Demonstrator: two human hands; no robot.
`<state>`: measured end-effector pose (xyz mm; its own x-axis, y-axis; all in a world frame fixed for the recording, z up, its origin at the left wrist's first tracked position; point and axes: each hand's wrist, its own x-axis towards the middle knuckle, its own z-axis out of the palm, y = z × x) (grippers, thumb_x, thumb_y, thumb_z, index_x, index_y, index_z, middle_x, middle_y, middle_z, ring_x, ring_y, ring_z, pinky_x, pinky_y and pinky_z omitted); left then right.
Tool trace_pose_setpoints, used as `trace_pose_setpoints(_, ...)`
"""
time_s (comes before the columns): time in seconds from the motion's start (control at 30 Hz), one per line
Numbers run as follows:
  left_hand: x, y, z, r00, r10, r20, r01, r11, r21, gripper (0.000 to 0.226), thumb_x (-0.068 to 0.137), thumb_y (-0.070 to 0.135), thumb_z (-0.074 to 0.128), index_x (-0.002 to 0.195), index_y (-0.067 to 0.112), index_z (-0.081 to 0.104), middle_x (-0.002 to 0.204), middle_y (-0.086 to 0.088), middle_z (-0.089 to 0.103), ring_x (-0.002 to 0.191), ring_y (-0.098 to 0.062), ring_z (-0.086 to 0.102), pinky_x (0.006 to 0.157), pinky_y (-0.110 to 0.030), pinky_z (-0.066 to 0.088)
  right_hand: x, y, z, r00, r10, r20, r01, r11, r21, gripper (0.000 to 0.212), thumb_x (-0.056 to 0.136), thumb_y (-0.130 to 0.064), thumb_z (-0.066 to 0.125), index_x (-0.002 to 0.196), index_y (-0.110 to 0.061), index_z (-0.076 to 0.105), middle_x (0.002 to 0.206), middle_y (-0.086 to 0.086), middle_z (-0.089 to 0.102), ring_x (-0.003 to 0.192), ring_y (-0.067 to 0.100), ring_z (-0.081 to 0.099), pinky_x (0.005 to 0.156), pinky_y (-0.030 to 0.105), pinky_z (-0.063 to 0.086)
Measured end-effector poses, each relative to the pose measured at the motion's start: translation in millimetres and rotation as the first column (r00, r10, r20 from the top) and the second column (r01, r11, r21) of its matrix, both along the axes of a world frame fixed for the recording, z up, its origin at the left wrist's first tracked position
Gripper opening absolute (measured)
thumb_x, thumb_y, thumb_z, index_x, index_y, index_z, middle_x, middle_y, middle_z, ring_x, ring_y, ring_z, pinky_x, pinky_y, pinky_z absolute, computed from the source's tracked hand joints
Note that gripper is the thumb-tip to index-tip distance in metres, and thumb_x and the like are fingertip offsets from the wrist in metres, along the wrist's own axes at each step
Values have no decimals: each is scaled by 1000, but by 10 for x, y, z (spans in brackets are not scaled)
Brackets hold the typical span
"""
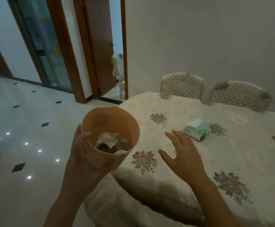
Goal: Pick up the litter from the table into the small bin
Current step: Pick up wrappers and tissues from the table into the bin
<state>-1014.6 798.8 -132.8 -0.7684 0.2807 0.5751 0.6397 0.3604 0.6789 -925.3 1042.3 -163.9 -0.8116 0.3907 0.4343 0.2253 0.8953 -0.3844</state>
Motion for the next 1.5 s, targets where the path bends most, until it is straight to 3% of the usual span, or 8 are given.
trace_pose_setpoints(0.37, -1443, 797, -370, 934, -356, 23, 357, 933, -52, 87, 48, 85, 55, 121, 61, 13, 145, 11, 18, 123, -38, 42, 76, -42, 51, -693, 625, -391, 923, -334, 189, 349, 936, -52, 61, 79, -40, 61, 131, -19, 39, 140, 12, 43, 131, 30, 34, 109, 43, 32)
trace_pose_setpoints(0.5, -1740, 1046, -516, 888, -453, 82, 457, 889, -37, 85, 43, 79, 63, 115, 62, 19, 149, -13, 27, 125, -34, 41, 78, -25, 45, -821, 784, -631, 863, -413, 292, 460, 880, -117, 57, 83, -35, 58, 133, -18, 37, 143, 12, 38, 133, 28, 30, 108, 40, 30)
trace_pose_setpoints(0.7, -2000, 1249, -792, 845, -522, 117, 528, 849, -23, 85, 43, 76, 69, 113, 64, 22, 148, -14, 27, 126, -33, 42, 87, -38, 48, -1091, 1072, -967, 786, -422, 452, 555, 804, -213, 57, 87, -30, 53, 136, -16, 29, 149, 14, 25, 136, 30, 23, 109, 41, 26)
trace_pose_setpoints(0.87, -2107, 1358, -937, 839, -528, 133, 529, 848, 31, 83, 46, 69, 72, 113, 64, 24, 146, -22, 25, 128, -21, 35, 92, -5, 37, -1323, 1227, -1235, 763, -350, 544, 555, 785, -274, 62, 88, -27, 52, 140, -20, 19, 153, 14, 13, 138, 34, 14, 110, 44, 24)
trace_pose_setpoints(1.0, -2176, 1394, -1021, 853, -508, 123, 511, 860, 8, 77, 50, 80, 63, 115, 64, 23, 147, -5, 23, 130, -8, 31, 92, -5, 35, -1392, 1306, -1437, 754, -334, 566, 556, 783, -279, 53, 93, -20, 41, 140, -18, 18, 153, 15, 11, 138, 35, 15, 111, 43, 22)
trace_pose_setpoints(1.23, -2176, 1337, -1092, 853, -495, 166, 505, 863, -20, 77, 51, 78, 65, 115, 62, 25, 150, -17, 21, 130, -17, 31, 95, -14, 41, -1269, 1328, -1748, 775, -387, 500, 495, 863, -99, 16, 86, -23, 40, 89, -21, 55, 111, 20, 57, 104, 36, 52, 90, 49, 47)
trace_pose_setpoints(1.4, -2113, 1273, -1080, 873, -453, 183, 466, 884, -33, 77, 47, 81, 64, 111, 64, 25, 150, 0, 18, 131, -25, 36, 90, -37, 47, -1406, 1284, -1506, 882, -413, 228, 466, 839, -282, 26, 84, 5, 49, 108, 2, 59, 116, 23, 57, 109, 40, 51, 93, 42, 42)
trace_pose_setpoints(1.5, -2073, 1194, -1099, 879, -452, 155, 461, 887, -29, 77, 50, 78, 65, 114, 59, 26, 149, 24, 14, 130, -26, 36, 92, -20, 45, -1661, 1142, -975, 940, -334, -65, 297, 898, -326, 25, 83, -2, 59, 107, -3, 60, 105, 15, 62, 95, 24, 57, 88, 15, 41)
